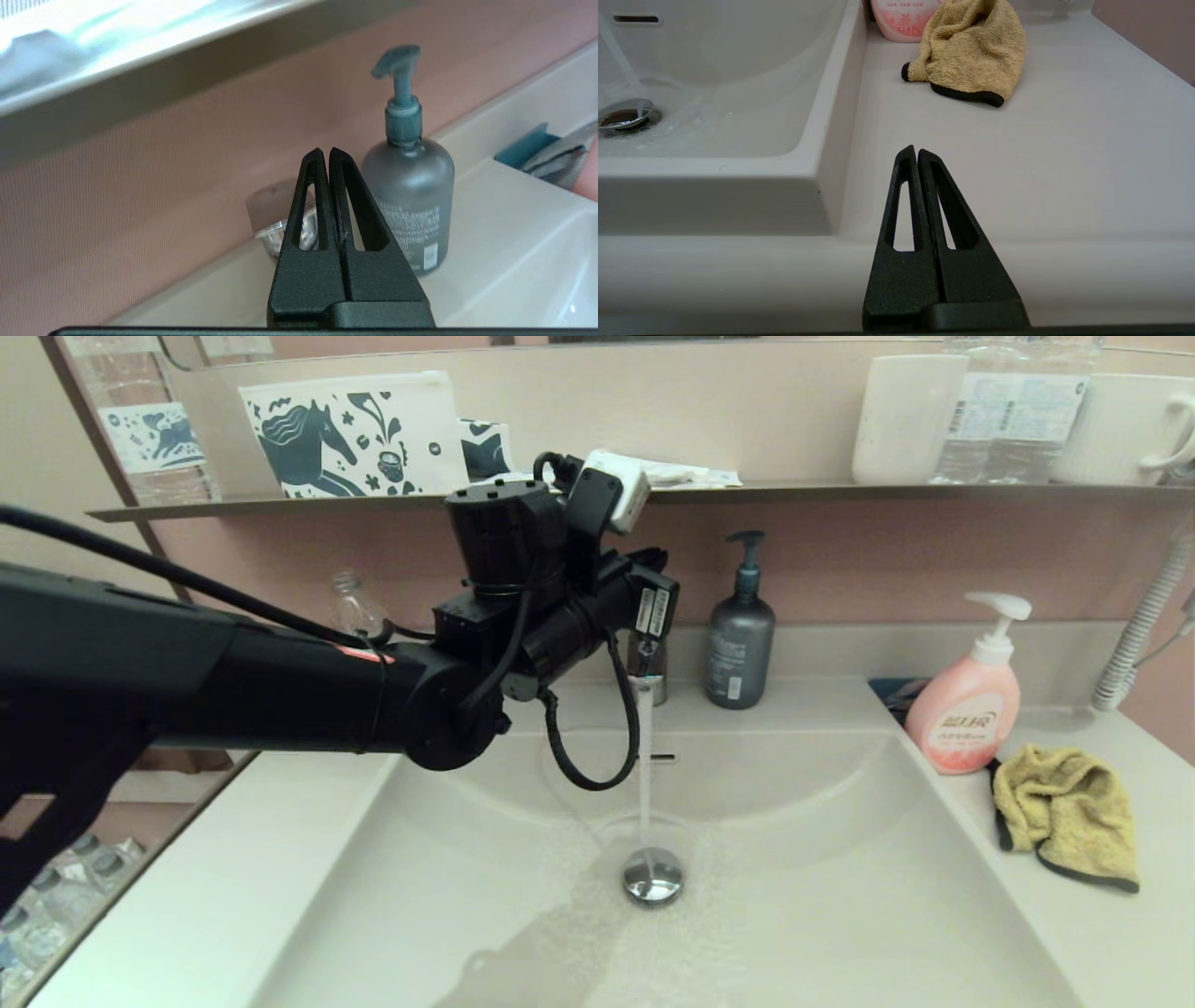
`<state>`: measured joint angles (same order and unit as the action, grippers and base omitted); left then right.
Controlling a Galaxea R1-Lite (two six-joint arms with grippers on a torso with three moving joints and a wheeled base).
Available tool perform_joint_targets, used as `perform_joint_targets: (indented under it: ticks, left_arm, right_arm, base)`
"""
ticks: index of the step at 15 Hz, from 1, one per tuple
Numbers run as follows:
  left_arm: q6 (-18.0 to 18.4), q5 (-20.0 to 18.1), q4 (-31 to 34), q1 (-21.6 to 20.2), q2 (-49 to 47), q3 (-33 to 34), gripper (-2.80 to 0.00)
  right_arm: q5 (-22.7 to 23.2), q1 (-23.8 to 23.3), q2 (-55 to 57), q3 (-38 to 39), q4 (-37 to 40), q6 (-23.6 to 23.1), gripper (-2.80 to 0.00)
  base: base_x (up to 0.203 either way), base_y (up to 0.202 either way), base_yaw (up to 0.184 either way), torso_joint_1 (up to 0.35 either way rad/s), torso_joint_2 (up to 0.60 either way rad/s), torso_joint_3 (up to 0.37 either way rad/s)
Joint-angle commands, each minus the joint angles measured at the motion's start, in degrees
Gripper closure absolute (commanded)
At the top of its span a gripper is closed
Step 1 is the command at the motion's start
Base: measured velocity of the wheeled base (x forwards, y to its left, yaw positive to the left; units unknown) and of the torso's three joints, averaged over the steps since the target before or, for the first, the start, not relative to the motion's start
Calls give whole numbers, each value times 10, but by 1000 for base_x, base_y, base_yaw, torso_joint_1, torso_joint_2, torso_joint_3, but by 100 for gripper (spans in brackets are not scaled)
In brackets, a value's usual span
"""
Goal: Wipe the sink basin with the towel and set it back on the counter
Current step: Turn off the faucet
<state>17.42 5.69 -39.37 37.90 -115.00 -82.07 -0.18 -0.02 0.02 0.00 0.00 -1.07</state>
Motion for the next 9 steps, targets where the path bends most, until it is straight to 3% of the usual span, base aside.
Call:
perform_joint_targets:
  ticks: [1, 9]
  left_arm:
    - [2, -1, 15, -4, -10, -16, 0]
    - [9, -8, 18, -9, -22, -11, 0]
  right_arm:
    - [0, 0, 0, 0, 0, 0, 0]
    - [0, 0, 0, 0, 0, -1, 0]
  base:
    - [0, 0, 0, 0, 0, 0]
    - [0, 0, 0, 0, 0, 0]
